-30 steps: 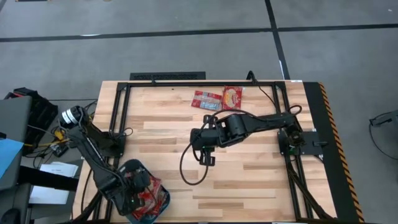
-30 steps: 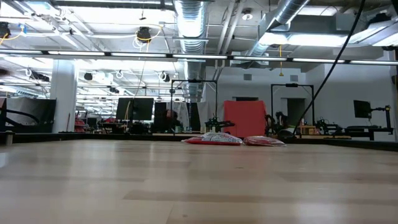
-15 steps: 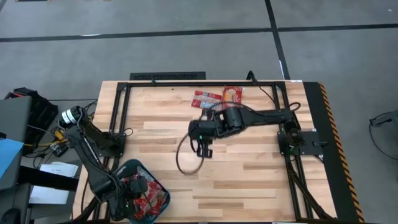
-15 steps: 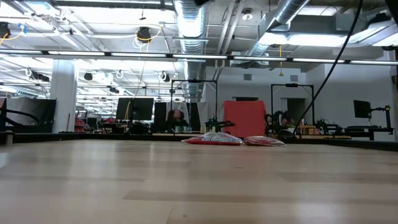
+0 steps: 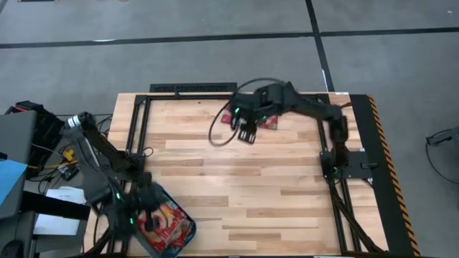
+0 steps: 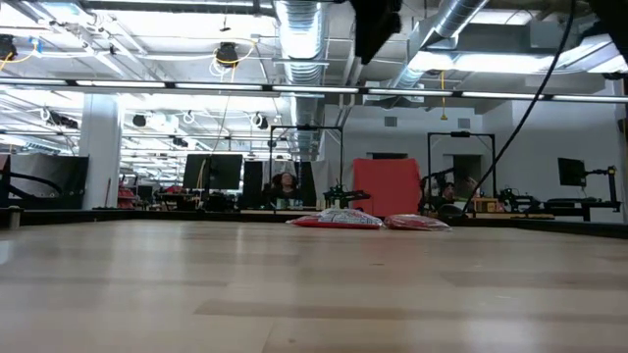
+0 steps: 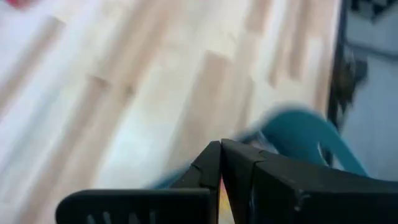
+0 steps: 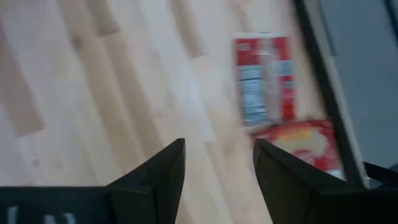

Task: Sort popcorn bags into baskets
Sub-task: Put the red popcorn pack into the blue bin

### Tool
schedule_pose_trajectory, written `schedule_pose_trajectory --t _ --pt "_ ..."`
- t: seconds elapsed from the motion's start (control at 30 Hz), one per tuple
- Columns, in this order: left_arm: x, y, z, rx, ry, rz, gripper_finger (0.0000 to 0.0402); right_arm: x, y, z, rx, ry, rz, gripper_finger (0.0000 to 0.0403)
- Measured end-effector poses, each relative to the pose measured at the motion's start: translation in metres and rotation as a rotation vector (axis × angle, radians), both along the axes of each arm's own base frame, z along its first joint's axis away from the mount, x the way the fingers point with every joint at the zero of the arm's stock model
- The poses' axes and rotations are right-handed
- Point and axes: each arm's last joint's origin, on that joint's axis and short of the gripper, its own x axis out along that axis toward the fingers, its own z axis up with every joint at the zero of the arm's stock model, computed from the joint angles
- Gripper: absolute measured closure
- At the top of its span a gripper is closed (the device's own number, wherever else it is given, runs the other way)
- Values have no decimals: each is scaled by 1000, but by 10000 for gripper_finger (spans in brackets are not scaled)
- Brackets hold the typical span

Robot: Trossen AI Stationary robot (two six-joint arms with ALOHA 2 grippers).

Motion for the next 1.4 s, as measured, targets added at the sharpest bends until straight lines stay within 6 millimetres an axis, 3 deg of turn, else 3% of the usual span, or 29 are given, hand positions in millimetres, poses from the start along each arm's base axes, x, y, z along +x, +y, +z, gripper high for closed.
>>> schedule_pose_trajectory --t 0.13,0.33,0.57,0.73,0.9,1.1,1.27,1.4 --pt "-3 42 22 9 -36 94 401 -30 -23 0 8 13 -104 187" --pt "-3 108 41 33 -82 352 391 -78 -47 -35 21 -76 -287 195" --pt "40 167 62 50 -220 435 298 -135 -79 -110 74 -258 -597 189" --pt "77 223 63 68 -262 403 227 -156 -104 -154 72 -298 -755 176" --pt "106 291 50 65 -296 376 199 -154 -138 -192 58 -281 -849 187" --pt "133 360 7 -131 -294 274 202 -132 -169 -231 120 -246 -865 207" --pt "148 386 -35 -281 -213 201 202 -109 -171 -256 215 -173 -785 217" --pt "159 390 -57 -368 -169 162 202 -84 -143 -261 359 -172 -647 219"
